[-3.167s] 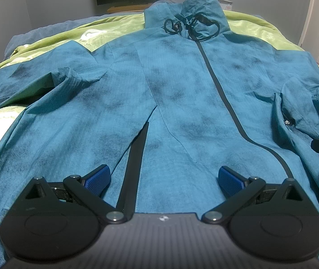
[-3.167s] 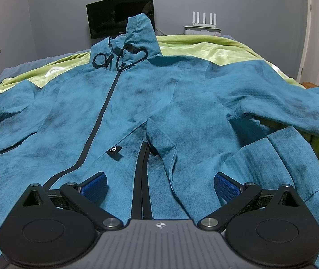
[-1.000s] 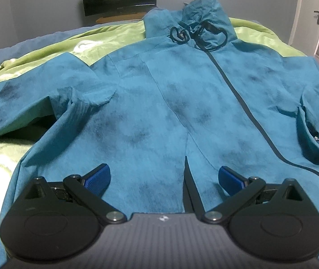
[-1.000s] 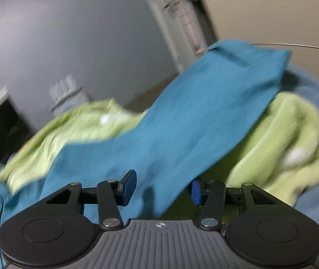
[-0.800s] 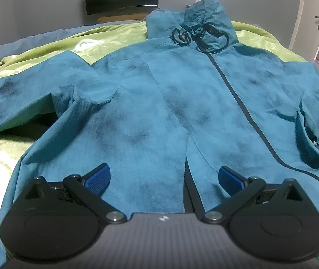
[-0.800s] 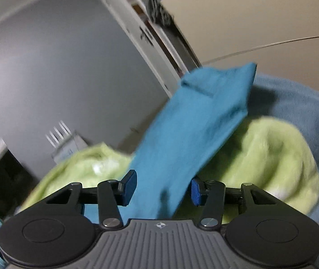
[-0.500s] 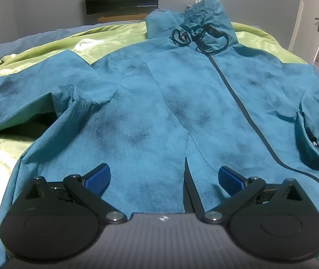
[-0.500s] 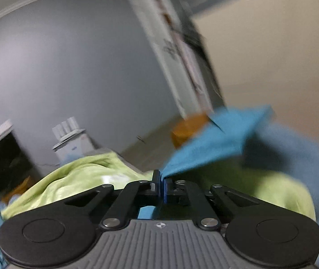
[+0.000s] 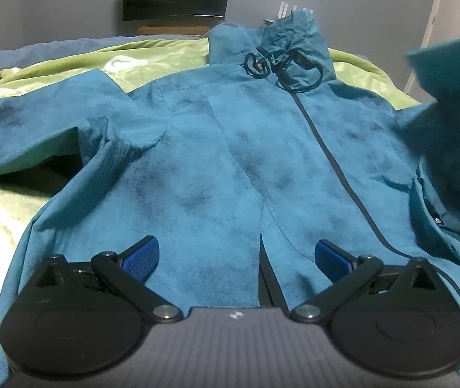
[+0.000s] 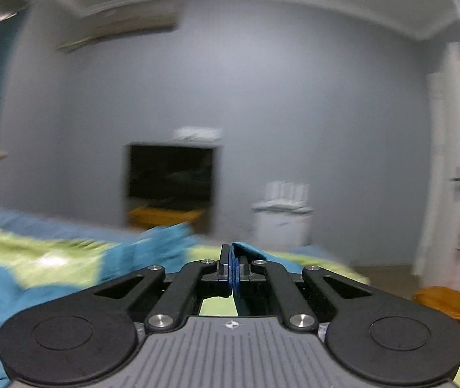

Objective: Fold large clothes
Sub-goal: 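Fold the held sleeve across the jacket's chest and open the right tool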

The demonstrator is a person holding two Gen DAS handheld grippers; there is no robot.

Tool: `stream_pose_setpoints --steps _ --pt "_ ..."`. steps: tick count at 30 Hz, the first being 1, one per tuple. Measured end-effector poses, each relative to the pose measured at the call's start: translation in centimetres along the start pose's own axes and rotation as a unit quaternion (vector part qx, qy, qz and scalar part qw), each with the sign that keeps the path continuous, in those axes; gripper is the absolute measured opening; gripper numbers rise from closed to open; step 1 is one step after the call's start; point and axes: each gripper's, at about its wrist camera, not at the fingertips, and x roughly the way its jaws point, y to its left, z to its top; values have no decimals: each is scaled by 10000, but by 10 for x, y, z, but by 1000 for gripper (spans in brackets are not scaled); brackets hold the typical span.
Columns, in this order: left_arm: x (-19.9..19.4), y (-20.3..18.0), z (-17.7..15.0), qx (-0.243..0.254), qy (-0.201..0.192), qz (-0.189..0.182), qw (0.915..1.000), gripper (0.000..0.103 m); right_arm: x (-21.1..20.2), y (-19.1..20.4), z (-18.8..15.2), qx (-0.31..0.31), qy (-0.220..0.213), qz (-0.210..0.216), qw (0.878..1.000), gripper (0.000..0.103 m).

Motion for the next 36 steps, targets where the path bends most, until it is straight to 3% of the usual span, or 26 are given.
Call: stream_pose_setpoints --steps 4,8,10,12,15,20,26,28,30,32,36 --pt "-1 3 -1 -26 -20 -73 10000 103 26 73 -39 -338 428 496 9973 3" --pt "-2 4 -2 -63 -28 -139 9999 103 33 138 -91 -403 1164 939 9879 5" --pt "-2 5 -2 -80 -24 -171 9998 103 34 163 -114 -336 1557 1074 9814 13" --pt "-1 5 -1 -95 -17 -200 9998 103 30 172 -138 -135 1943 1102 9746 45" --pt "0 5 -1 -101 -3 -231 9997 103 21 157 -148 449 2031 1146 9714 55" --pt "3 7 1 -118 36 -282 9995 103 -11 118 -147 1525 1664 1115 9678 74" --pt "3 6 1 -99 50 -293 9995 103 2 101 -134 1609 1891 593 9669 73" --pt "4 6 1 -91 54 -289 9995 103 21 102 -134 1665 2070 355 9634 70" --pt "3 6 0 -74 61 -285 9995 103 34 102 -137 1844 2206 118 9577 61" --pt "3 6 1 -75 62 -298 9995 103 40 100 -140 2111 2270 -116 9507 58" --pt "4 7 1 -80 68 -340 9994 103 55 97 -147 2085 2353 -342 9487 56"
